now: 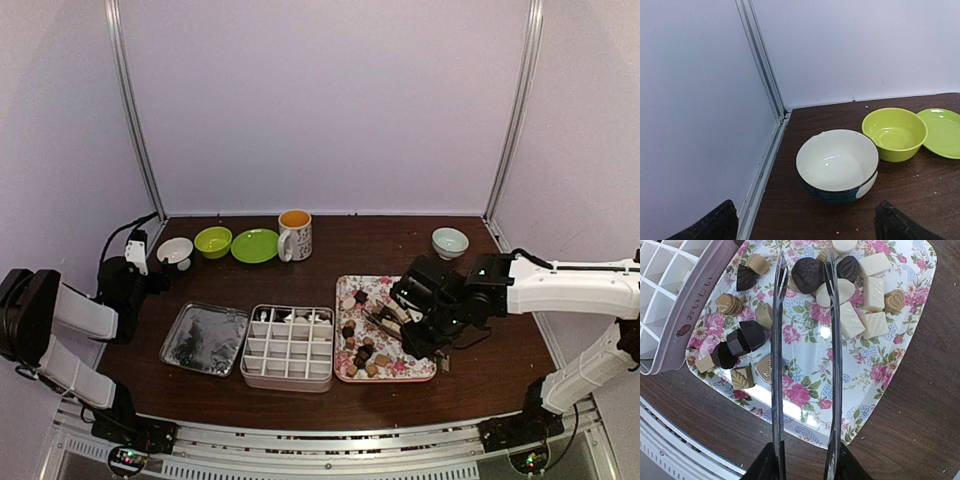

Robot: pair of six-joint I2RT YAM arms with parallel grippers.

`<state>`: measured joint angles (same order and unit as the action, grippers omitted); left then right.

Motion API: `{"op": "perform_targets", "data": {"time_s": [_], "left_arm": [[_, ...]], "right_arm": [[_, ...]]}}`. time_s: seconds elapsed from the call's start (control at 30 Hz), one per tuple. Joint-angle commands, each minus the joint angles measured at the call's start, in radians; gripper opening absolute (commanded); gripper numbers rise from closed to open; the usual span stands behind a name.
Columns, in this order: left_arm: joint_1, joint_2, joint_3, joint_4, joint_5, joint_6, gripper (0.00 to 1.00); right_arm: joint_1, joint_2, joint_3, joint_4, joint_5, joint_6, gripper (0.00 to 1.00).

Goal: Pack the chocolate
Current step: Pick up the fake chocolate from the plate.

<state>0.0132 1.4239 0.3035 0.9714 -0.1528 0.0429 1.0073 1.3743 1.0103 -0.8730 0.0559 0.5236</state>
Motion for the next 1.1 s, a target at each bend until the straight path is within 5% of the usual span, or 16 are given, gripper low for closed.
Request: {"op": "perform_targets", "data": {"time_s": [0.0,1.07], "left_arm": [[0.007,0.002,0.022,0.054,-0.002,-0.006,0.98],[0.006,0.001,0.022,0.054,-0.002,-0.006,0.98]], "right_arm": [[-0.006,0.015,0.001,0.013,0.035,-0.002,0.37],[-0.006,-0.07,0.093,0.034,-0.034,-0.069,0.25]]}}
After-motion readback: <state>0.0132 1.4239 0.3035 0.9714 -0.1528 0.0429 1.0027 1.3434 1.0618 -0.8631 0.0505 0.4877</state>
